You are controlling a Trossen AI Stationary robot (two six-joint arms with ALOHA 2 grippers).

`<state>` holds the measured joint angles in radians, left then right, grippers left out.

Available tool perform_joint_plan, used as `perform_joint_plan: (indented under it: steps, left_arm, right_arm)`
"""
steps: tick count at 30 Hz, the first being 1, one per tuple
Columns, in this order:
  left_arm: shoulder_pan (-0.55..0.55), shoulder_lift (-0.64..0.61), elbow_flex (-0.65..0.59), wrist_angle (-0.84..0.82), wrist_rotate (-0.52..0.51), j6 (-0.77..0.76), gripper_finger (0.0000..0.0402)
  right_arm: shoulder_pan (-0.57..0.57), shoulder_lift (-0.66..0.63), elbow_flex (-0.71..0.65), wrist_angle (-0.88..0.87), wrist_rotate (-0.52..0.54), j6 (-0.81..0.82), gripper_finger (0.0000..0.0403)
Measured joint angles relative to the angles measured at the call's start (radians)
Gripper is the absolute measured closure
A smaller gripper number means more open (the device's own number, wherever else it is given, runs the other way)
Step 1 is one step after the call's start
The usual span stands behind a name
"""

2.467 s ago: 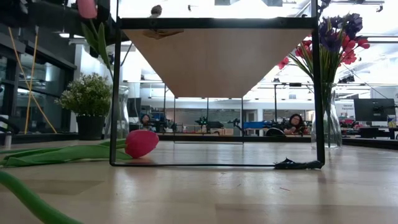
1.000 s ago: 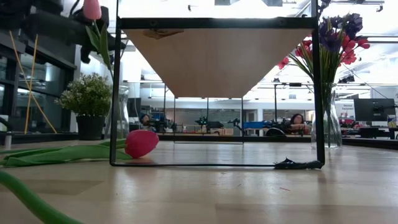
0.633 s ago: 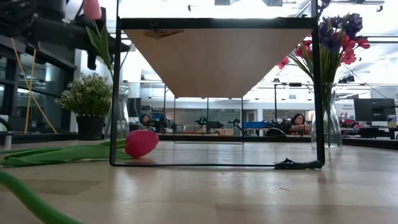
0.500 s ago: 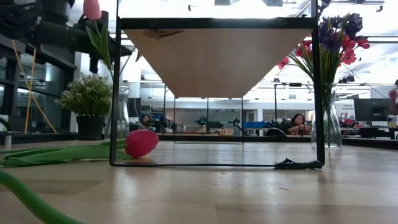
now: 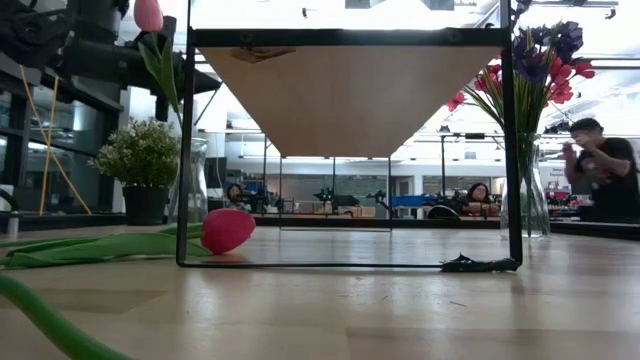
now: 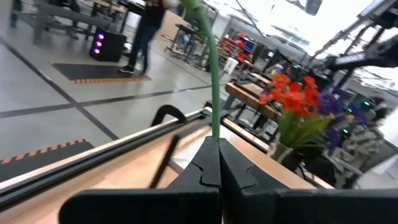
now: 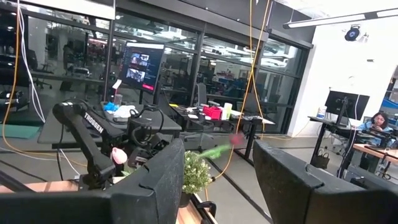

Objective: Pick and place flowers into a vace then onto a shelf
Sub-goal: Put the dark red tulip into the left transparent vase

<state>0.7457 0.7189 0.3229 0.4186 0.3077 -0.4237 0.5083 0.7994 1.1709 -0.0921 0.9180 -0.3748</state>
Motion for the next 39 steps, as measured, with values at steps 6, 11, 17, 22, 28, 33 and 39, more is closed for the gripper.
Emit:
perform_joint_plan:
  steps: [6,11,17,22,28,33,39]
  left_arm:
    - [-0.093,-0.001,-0.016,0.005,-0.092,0.027,0.0381]
    - [-0.138,-0.015,-0.069,0.07,-0.157,0.03,0.0381]
    - [-0.144,-0.023,-0.105,0.118,-0.192,0.068,0.0381]
    - [-0.144,-0.023,-0.105,0.113,-0.194,0.118,0.0381]
    - [-0.144,-0.021,-0.105,0.112,-0.2,0.175,0.0381]
    - [-0.144,-0.02,-0.105,0.111,-0.215,0.216,0.0381]
    - [-0.144,-0.016,-0.105,0.113,-0.223,0.247,0.0381]
  right_arm:
    - [0.0,0.0,0.0,0.0,0.0,-0.007,0.0222]
    - [0.0,0.0,0.0,0.0,0.0,-0.007,0.0222]
    - [0.0,0.0,0.0,0.001,0.0,-0.007,0.0221]
    - [0.0,0.0,0.0,0.0,-0.003,-0.004,0.0222]
    - [0.0,0.0,0.0,0.001,-0.004,-0.009,0.0222]
    - [0.0,0.0,0.0,0.001,-0.004,-0.012,0.0222]
    - [0.0,0.0,0.0,0.001,-0.004,-0.048,0.0221]
